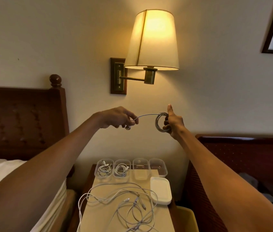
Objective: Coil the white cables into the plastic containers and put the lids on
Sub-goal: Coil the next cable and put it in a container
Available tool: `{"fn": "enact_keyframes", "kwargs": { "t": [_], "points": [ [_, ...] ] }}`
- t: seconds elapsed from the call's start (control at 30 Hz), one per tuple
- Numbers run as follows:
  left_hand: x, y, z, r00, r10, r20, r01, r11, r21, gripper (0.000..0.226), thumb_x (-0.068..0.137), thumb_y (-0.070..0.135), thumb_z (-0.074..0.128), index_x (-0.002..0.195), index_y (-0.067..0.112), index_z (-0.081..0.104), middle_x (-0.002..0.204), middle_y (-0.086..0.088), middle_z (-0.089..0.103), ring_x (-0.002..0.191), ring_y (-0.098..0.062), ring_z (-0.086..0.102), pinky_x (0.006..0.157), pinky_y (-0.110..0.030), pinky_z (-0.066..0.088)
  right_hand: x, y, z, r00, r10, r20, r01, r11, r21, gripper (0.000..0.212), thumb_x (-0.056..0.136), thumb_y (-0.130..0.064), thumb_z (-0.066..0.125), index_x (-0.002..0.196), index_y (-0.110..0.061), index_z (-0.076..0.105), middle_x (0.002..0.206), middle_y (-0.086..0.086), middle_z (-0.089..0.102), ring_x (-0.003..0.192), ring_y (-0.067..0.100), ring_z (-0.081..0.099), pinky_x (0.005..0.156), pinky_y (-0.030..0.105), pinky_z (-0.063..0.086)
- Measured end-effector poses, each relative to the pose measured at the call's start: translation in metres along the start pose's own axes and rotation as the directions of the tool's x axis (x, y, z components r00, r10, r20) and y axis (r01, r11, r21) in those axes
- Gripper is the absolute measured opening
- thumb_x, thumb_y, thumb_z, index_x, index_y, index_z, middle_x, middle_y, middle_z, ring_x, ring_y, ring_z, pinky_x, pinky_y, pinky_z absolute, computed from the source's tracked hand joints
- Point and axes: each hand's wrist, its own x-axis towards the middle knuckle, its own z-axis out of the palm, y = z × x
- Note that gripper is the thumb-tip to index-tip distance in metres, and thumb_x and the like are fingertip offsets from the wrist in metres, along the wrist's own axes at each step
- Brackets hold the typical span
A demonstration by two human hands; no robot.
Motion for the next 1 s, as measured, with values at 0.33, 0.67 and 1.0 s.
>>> {"fn": "enact_keyframes", "kwargs": {
  "t": [0.33,0.67,1.0],
  "points": [
    [0.015,-0.025,0.045,0.896,0.031,-0.443,-0.267,0.835,-0.482,0.021,0.093,0.003,0.062,0.111,-0.005,0.068,0.099,-0.017,0.071,0.091,-0.023,0.069,0.074,-0.021,0.058,-0.027,-0.003,0.029,0.959,0.045,0.280,-0.123,0.956,0.267,0.044,0.100,-0.050,0.042,0.085,-0.010,0.055,0.059,0.000,0.038,0.048,0.011,0.035,0.043,0.020,0.034],
    [0.019,-0.015,0.059,0.961,-0.093,-0.261,-0.176,0.519,-0.836,0.019,0.099,0.010,0.054,0.106,0.004,0.071,0.101,-0.014,0.072,0.096,-0.027,0.067,0.078,-0.030,0.055,-0.027,-0.006,0.039,0.981,-0.119,0.156,0.090,0.980,0.179,0.047,0.098,-0.052,0.041,0.089,-0.008,0.056,0.070,0.002,0.046,0.064,0.016,0.047,0.060,0.030,0.046],
    [0.015,-0.004,0.062,0.987,-0.046,-0.156,-0.111,0.509,-0.854,0.026,0.103,0.017,0.048,0.107,0.003,0.069,0.097,-0.012,0.064,0.087,-0.023,0.052,0.078,-0.033,0.046,-0.027,-0.004,0.044,0.990,-0.120,0.081,0.113,0.990,0.082,0.044,0.099,-0.052,0.040,0.086,-0.014,0.056,0.085,0.006,0.057,0.082,0.022,0.059,0.073,0.036,0.053]
  ]
}}
